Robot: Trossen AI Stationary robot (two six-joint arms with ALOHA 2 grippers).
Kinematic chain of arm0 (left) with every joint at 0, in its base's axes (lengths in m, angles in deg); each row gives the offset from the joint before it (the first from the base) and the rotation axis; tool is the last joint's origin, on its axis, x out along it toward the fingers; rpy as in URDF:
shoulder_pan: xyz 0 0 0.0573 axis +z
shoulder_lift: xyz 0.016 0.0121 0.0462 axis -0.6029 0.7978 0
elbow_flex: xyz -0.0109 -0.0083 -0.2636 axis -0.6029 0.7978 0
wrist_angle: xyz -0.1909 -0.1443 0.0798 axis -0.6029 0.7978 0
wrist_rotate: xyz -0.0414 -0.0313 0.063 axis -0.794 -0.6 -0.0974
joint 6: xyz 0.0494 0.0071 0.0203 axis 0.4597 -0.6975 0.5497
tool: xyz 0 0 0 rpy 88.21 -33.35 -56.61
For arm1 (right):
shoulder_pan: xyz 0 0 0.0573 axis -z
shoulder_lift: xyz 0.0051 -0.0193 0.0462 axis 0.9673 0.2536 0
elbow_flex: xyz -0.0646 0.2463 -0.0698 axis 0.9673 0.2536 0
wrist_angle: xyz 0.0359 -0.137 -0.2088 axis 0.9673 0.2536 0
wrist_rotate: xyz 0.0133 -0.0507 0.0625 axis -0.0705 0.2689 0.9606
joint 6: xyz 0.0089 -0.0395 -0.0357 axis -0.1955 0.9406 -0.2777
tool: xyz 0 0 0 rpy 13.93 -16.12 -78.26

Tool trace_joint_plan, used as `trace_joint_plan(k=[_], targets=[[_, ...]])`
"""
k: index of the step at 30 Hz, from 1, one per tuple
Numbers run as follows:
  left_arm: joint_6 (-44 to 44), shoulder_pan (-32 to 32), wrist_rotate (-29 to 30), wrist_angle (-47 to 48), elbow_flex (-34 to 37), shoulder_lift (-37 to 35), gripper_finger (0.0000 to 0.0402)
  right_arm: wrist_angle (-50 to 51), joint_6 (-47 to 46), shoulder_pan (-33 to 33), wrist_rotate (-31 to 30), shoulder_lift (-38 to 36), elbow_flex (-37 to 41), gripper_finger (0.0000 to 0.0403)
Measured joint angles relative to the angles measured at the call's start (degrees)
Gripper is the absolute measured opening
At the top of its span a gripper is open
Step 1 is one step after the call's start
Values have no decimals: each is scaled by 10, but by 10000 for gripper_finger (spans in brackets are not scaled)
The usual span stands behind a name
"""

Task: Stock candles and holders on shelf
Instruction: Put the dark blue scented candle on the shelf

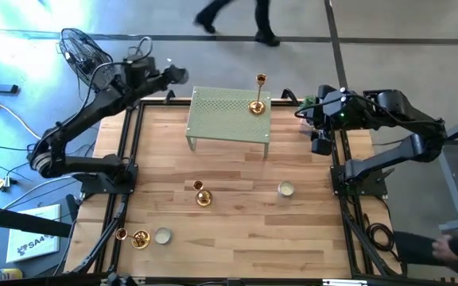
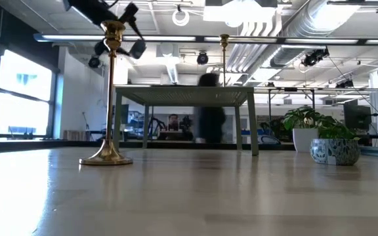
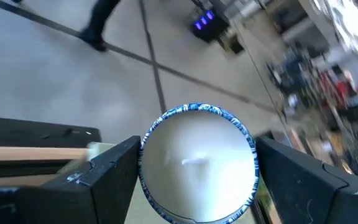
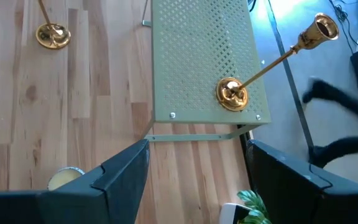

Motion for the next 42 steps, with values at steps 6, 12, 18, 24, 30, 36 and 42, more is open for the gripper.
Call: trace_joint_plan(k=[6, 12, 18, 24, 30, 36, 42], targets=[[44, -32, -17, 87, -111, 83, 303, 1, 0, 0, 0, 0, 0, 264], [74, -57, -17, 216, -197, 155, 303, 13, 0, 0, 0, 0, 0, 264], [85, -84, -12, 233, -208, 189, 303, 16, -1, 0, 0, -1, 0, 264], [100, -95, -1, 239, -208, 230, 303, 16, -1, 0, 0, -3, 0, 264], [121, -95, 25, 241, -208, 267, 303, 16, 1, 0, 0, -3, 0, 264], [134, -95, 27, 255, -208, 292, 303, 16, 1, 0, 0, -3, 0, 264], [147, -95, 17, 252, -208, 294, 303, 16, 0, 0, 0, -3, 0, 264]])
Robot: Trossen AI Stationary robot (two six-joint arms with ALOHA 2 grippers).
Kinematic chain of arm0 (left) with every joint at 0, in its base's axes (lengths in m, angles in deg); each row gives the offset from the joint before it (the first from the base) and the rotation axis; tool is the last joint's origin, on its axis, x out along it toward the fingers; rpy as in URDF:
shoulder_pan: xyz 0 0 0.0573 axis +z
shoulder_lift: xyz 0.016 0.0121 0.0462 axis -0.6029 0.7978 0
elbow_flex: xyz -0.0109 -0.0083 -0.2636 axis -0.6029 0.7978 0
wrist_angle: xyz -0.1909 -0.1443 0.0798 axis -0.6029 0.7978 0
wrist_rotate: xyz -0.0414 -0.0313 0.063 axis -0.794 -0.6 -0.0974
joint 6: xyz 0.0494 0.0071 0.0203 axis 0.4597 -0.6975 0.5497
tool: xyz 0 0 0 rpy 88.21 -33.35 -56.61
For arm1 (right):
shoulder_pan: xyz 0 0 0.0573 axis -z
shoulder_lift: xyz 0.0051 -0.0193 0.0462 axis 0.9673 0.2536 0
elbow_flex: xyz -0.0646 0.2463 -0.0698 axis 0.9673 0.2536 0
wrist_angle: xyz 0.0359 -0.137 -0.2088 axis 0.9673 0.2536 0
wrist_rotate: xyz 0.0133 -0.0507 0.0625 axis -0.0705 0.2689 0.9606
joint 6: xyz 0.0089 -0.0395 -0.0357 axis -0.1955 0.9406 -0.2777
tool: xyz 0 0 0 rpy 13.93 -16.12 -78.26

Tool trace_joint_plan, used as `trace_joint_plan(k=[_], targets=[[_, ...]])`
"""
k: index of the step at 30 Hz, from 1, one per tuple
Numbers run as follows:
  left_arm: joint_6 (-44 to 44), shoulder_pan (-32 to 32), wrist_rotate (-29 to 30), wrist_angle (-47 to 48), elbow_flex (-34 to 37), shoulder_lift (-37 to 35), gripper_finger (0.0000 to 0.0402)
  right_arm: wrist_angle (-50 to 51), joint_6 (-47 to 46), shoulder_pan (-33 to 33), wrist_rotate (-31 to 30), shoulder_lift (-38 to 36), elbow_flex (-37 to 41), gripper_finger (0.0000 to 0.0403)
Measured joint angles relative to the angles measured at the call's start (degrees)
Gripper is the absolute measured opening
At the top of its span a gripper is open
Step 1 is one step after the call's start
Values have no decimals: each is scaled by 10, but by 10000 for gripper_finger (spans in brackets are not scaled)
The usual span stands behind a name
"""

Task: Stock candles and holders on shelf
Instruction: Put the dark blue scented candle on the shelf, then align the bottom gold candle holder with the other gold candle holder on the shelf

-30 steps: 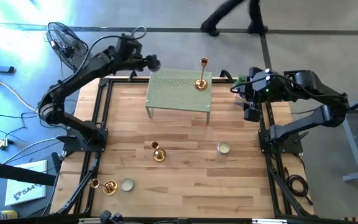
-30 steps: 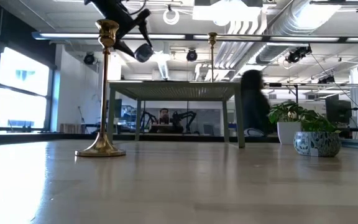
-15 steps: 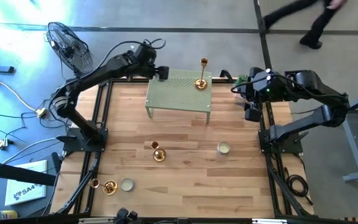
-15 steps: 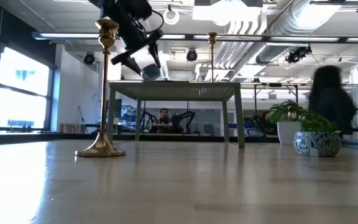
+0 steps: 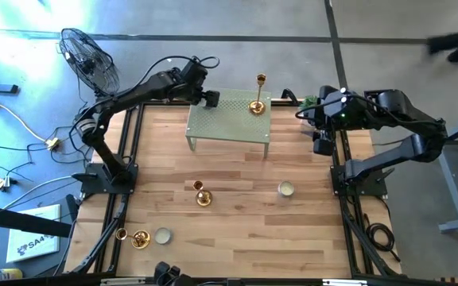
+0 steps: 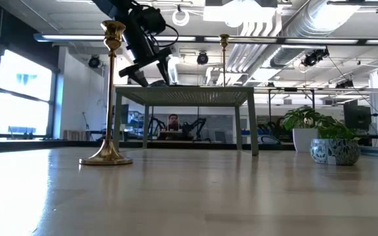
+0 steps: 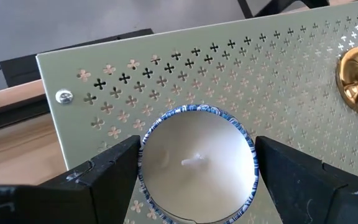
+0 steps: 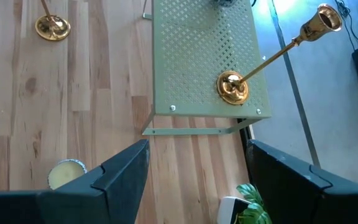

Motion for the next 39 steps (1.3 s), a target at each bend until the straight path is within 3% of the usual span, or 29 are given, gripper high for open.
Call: trace_joint_plan(k=[13, 23, 28, 34, 39], targets=[[-2, 0, 8, 10, 0, 0, 306, 0, 0, 0, 0, 0, 0, 264], [1, -10, 56, 13, 0, -1, 393, 0, 0, 0, 0, 0, 0, 264], [26, -11, 60, 8, -6, -1, 383, 0, 0, 0, 0, 0, 0, 264], [31, -12, 143, 32, -59, 0, 381, 0, 0, 0, 0, 0, 0, 264], [76, -39, 188, 102, -157, 0, 380, 9, 0, 0, 0, 0, 0, 264]])
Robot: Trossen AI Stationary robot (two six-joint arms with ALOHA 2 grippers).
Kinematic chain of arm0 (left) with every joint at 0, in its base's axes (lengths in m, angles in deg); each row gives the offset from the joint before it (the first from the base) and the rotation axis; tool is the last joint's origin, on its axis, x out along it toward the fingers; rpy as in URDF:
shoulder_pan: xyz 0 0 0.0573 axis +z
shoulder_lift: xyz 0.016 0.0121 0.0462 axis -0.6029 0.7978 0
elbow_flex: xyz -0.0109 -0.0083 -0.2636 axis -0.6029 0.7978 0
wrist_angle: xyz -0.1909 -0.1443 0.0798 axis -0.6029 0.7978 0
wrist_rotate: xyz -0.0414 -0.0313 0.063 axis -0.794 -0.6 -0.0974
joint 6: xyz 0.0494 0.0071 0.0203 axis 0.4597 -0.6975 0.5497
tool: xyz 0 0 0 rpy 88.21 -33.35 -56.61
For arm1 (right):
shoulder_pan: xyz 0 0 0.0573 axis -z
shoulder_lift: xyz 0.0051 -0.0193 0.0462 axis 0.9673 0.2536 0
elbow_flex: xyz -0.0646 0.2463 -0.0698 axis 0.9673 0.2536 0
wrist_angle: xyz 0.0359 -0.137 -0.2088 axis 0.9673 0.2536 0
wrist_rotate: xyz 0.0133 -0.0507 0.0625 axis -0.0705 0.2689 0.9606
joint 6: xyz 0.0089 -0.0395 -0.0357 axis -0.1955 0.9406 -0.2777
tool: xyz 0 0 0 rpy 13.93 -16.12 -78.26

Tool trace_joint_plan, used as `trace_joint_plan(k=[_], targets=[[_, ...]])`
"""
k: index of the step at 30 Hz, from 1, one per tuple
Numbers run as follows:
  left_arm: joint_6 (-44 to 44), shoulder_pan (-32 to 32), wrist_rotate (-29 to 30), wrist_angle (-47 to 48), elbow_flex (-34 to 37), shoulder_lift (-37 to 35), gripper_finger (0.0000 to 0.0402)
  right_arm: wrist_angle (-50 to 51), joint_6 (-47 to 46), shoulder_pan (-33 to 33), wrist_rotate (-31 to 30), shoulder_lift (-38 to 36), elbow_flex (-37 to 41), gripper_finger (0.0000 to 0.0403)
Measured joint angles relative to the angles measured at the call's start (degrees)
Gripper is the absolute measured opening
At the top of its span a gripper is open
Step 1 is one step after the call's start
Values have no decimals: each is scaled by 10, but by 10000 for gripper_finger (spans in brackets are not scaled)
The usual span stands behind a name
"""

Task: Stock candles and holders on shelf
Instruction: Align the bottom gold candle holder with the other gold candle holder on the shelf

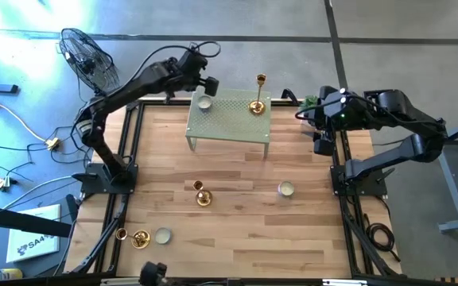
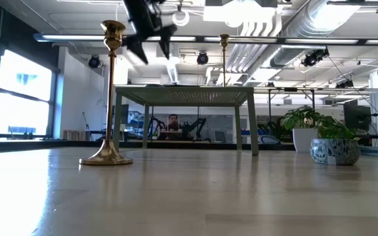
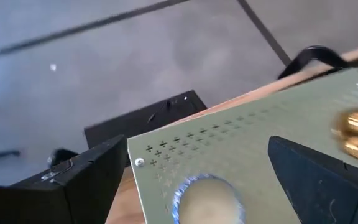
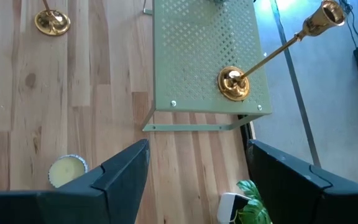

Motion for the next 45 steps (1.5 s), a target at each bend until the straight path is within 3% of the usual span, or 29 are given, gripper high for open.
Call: trace_joint_plan(k=[7, 14, 19, 22, 26, 35, 45], targets=[[48, -93, 37, 141, -161, -1, 380, 4, -2, 0, 0, 0, 0, 264], [70, -227, 51, 246, -251, -1, 380, 4, -2, 0, 5, -11, 0, 264], [-5, -326, 100, 352, -291, -1, 380, -7, -23, 0, 5, -26, 0, 264], [-45, -383, 115, 378, -295, -1, 380, -13, -44, 0, 21, -30, 0, 264], [-49, -459, 73, 377, -293, -14, 380, -15, -70, 0, 38, -31, 0, 264], [-148, -643, 51, 377, -291, -31, 380, -75, -143, -3, 34, -29, 0, 264], [-283, -816, 28, 376, -204, -31, 380, -92, -276, -86, -48, -3, 0, 264]])
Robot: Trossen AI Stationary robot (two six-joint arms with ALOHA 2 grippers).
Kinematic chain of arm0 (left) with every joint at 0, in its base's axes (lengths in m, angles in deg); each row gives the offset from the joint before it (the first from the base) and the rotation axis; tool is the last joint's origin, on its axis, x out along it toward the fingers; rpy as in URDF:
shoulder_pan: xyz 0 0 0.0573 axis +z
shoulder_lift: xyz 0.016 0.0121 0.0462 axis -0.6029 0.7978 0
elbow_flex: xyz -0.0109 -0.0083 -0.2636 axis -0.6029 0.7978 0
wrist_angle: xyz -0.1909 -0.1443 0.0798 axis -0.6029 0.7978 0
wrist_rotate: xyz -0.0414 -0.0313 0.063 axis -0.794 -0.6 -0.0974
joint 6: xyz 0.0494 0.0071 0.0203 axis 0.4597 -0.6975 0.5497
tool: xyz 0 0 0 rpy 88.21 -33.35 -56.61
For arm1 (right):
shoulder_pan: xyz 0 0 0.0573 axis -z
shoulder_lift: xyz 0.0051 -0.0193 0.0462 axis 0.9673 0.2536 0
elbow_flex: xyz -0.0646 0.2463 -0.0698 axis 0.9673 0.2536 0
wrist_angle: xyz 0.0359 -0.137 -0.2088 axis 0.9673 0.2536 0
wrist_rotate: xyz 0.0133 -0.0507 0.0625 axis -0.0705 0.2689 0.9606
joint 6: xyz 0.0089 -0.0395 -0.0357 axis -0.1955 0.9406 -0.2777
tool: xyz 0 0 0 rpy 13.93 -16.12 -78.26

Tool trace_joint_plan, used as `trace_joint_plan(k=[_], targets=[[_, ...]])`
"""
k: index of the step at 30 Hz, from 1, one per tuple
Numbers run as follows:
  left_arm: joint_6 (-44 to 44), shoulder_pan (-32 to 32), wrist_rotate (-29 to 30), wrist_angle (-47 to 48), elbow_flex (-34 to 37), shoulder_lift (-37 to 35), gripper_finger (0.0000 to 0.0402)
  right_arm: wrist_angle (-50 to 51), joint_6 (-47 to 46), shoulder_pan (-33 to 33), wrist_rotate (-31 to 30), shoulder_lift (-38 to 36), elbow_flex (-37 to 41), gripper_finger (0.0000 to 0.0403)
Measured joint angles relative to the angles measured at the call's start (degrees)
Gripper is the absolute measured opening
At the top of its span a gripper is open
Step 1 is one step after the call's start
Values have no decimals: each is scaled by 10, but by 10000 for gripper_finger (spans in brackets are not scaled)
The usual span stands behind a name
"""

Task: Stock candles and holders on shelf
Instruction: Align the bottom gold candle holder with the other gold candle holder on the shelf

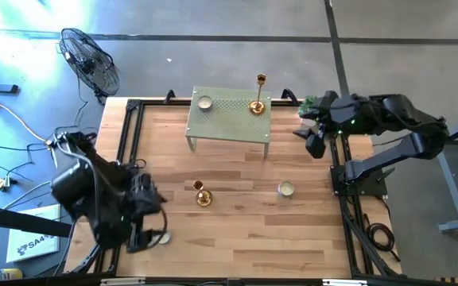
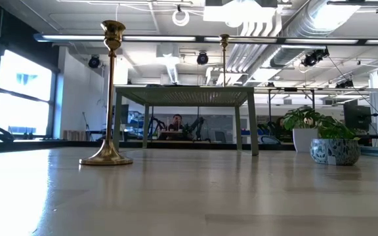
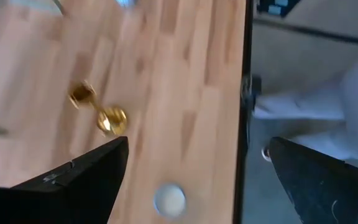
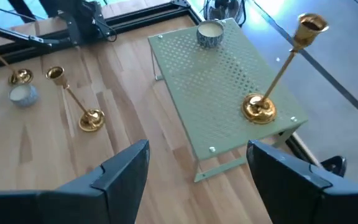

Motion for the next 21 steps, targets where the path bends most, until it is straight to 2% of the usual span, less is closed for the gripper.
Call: trace_joint_plan(k=[4, 9, 14, 18, 21], targets=[[-81, -42, -44, 0, 55, 0, 380, 0, -48, -52, -40, 35, 0, 264], [-178, -74, -156, 0, 119, 0, 380, 0, -76, -104, -68, 94, 0, 264], [-265, -79, -243, 0, 152, 0, 380, -20, -81, -132, -87, 158, 0, 264], [-354, -77, -312, 0, 160, 0, 380, -109, -70, -143, -43, 189, 0, 264], [-408, -75, -333, 0, 160, 0, 380, -163, -30, -150, 6, 198, 0, 264]])
